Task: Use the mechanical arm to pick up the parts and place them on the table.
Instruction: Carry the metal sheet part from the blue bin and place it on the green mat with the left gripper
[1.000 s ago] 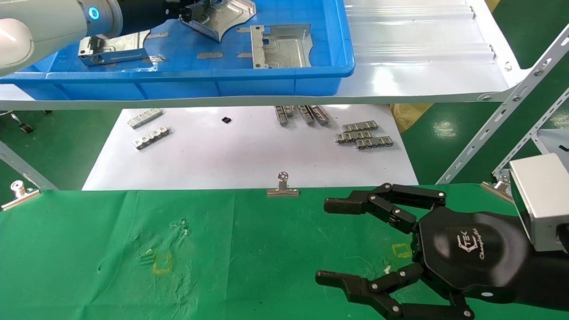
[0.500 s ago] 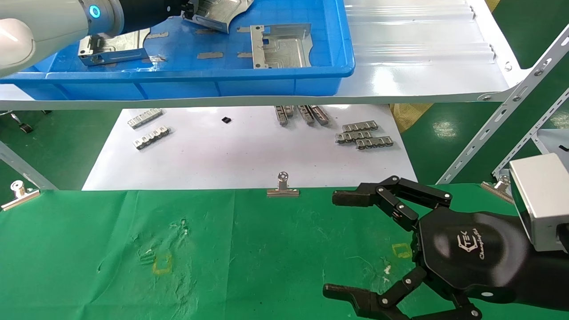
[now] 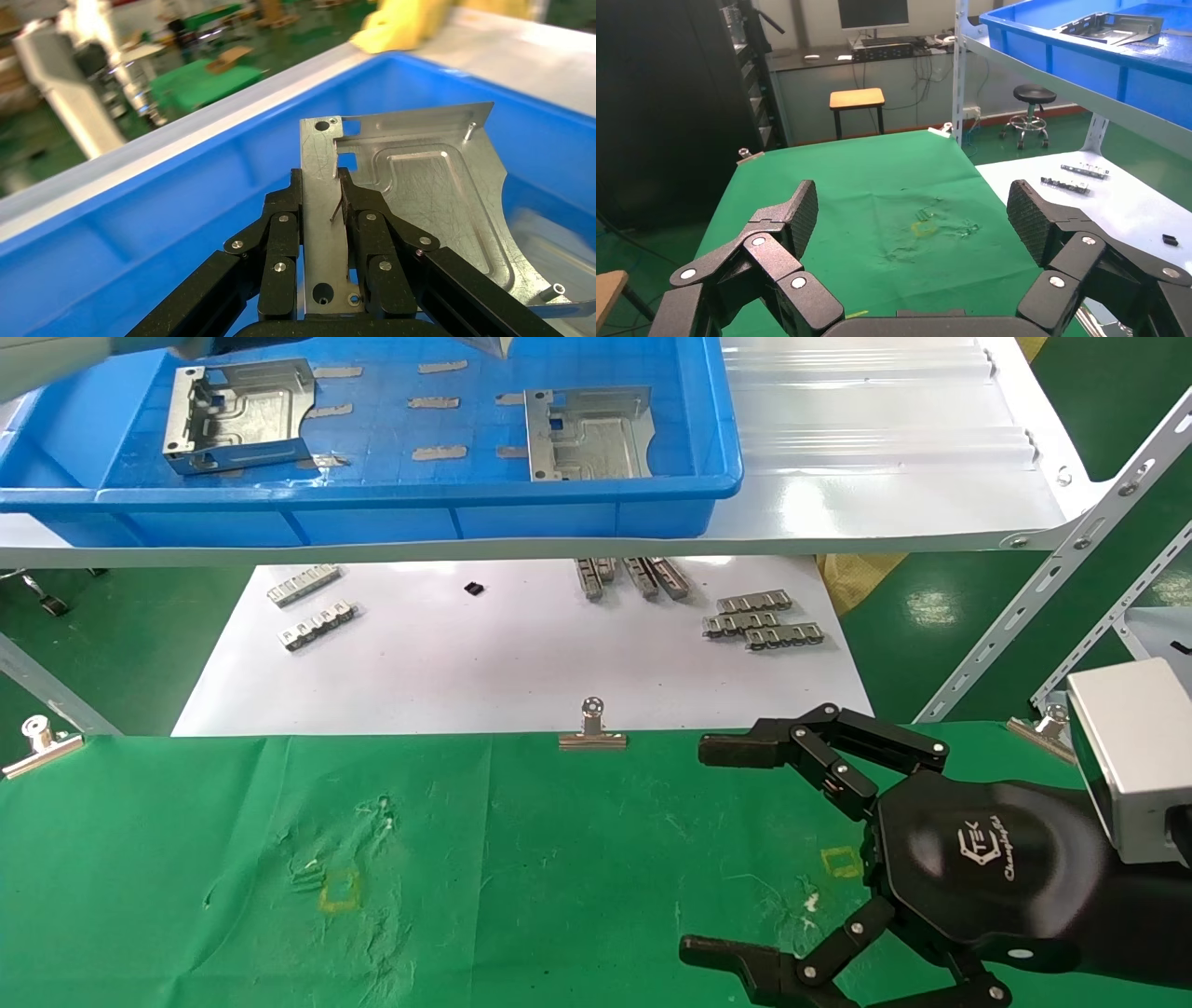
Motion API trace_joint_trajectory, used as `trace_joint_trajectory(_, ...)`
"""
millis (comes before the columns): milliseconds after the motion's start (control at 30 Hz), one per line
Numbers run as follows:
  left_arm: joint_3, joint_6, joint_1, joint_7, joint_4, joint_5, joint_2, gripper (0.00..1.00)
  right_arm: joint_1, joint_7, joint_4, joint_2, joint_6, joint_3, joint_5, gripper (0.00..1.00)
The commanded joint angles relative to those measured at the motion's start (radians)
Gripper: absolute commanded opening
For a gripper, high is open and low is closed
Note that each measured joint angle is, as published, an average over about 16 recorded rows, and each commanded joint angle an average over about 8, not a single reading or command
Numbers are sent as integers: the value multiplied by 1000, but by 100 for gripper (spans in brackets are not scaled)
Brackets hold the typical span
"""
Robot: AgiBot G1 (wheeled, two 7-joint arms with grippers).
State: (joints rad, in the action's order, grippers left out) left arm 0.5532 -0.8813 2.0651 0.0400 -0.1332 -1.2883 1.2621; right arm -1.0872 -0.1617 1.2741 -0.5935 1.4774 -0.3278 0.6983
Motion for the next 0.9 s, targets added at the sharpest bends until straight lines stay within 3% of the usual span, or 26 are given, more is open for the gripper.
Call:
trace_joint_trajectory(33,-7,-69,1,-30,-9,13,-21,0,0,0,0,0,0,0,0,100)
trace_joint_trajectory(600,-36,-627,-9,-306,-17,85,-149,0,0,0,0,0,0,0,0,100)
trace_joint_trajectory(900,-1,-727,-107,-442,-177,156,-256,0,0,0,0,0,0,-1,0,100)
